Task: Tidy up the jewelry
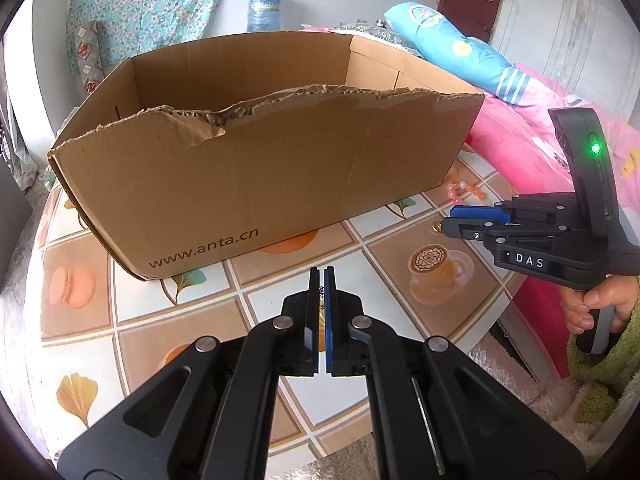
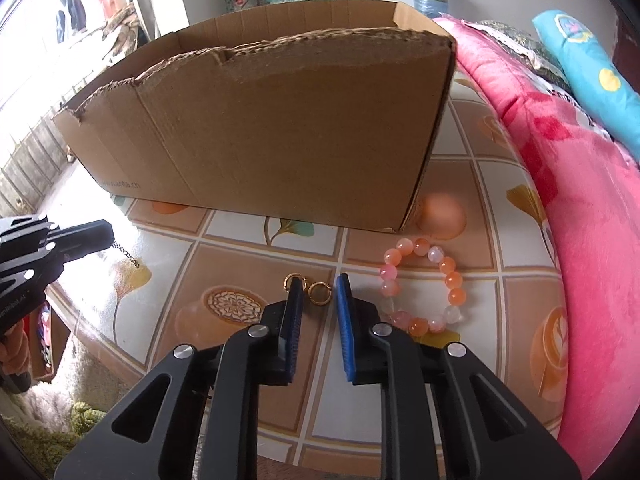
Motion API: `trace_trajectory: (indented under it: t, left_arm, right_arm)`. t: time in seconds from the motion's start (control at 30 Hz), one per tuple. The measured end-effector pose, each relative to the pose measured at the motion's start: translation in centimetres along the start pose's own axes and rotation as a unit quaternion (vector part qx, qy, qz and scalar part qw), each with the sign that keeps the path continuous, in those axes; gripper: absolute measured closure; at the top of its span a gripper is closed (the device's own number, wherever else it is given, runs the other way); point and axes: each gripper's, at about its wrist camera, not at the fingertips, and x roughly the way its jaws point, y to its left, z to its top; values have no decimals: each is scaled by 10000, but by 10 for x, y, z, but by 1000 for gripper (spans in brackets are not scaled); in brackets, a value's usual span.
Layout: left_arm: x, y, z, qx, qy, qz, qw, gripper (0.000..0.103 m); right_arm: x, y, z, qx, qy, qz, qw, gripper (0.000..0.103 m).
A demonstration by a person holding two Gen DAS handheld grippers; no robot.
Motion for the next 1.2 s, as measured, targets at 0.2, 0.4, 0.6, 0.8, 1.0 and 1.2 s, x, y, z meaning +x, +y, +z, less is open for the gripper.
trace_trajectory:
  t: [0.2,0.4,0.6,0.8,1.0,1.2]
  left_arm:
    - [1,0,1,-2,-7,-1,10000,102]
    - [-1,1,2,-32,-60,19,10000,102]
    - [-5,1,2,-32,-114,48,9999,102]
    - [-14,0,3,-10,-227,51,9997,102]
    - [-41,0,10,-36,-546,-100,9985,102]
    - [-77,-1,22,-57,-1000,-441,9940,102]
  right_arm:
    - [1,-1,1,85,52,116,9999,86]
    - [3,-5,4,118,78,160,9998,91]
    - [0,-11,5,297,49,228,9993,91]
    - [-14,-16,5,410,-107,291,9987,91]
    - [-43,-5,14,258,-432,426,9978,91]
    - [-82,5,32,144,-935,652,9934,91]
